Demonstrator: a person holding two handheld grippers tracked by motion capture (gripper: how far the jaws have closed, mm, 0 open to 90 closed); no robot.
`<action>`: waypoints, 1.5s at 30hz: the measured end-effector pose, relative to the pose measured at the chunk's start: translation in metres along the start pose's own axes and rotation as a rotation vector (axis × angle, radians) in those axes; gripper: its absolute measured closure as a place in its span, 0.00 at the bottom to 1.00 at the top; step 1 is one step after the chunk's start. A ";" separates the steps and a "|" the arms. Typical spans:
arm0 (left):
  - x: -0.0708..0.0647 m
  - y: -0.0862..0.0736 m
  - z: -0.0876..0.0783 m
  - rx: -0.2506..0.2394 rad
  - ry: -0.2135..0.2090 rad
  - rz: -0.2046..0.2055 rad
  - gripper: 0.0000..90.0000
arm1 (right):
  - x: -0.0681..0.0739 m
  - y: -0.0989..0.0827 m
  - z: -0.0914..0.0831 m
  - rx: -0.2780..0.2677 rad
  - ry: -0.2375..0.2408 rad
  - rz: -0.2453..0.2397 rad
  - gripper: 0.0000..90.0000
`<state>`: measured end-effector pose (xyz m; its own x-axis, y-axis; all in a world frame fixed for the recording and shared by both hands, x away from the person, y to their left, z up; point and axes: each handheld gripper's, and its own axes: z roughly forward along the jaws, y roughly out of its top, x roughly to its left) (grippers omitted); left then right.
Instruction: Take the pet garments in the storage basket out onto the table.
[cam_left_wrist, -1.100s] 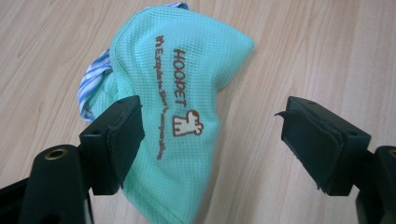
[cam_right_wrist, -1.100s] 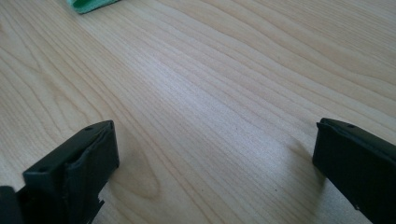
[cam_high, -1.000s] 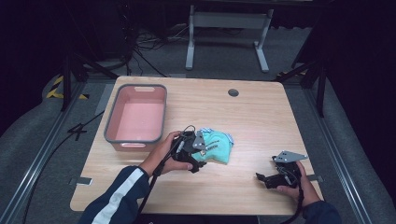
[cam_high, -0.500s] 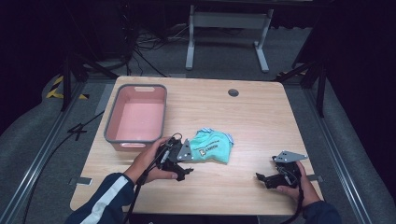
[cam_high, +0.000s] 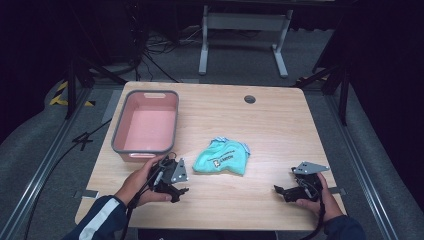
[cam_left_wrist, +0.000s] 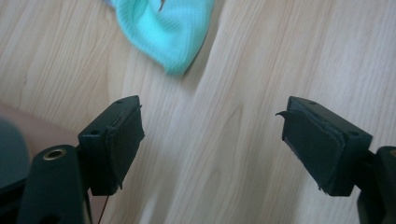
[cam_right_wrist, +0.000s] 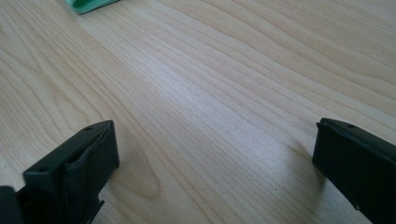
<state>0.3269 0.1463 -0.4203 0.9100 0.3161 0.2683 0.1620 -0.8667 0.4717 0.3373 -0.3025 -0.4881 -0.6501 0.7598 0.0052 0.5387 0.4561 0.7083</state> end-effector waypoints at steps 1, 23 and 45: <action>0.000 -0.003 -0.002 0.012 -0.001 -0.005 0.23 | 0.000 0.000 0.000 0.000 0.000 0.000 0.01; 0.004 -0.087 -0.015 0.068 0.067 -0.168 0.20 | 0.000 0.000 0.000 -0.001 -0.001 0.003 0.01; 0.029 -0.184 -0.025 -0.143 0.032 -0.532 0.16 | 0.000 -0.001 -0.001 -0.002 0.000 0.006 0.01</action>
<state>0.3145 0.3248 -0.4787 0.7043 0.7097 -0.0137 0.5408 -0.5240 0.6580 0.3363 -0.3031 -0.4880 -0.6472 0.7622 0.0094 0.5411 0.4508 0.7099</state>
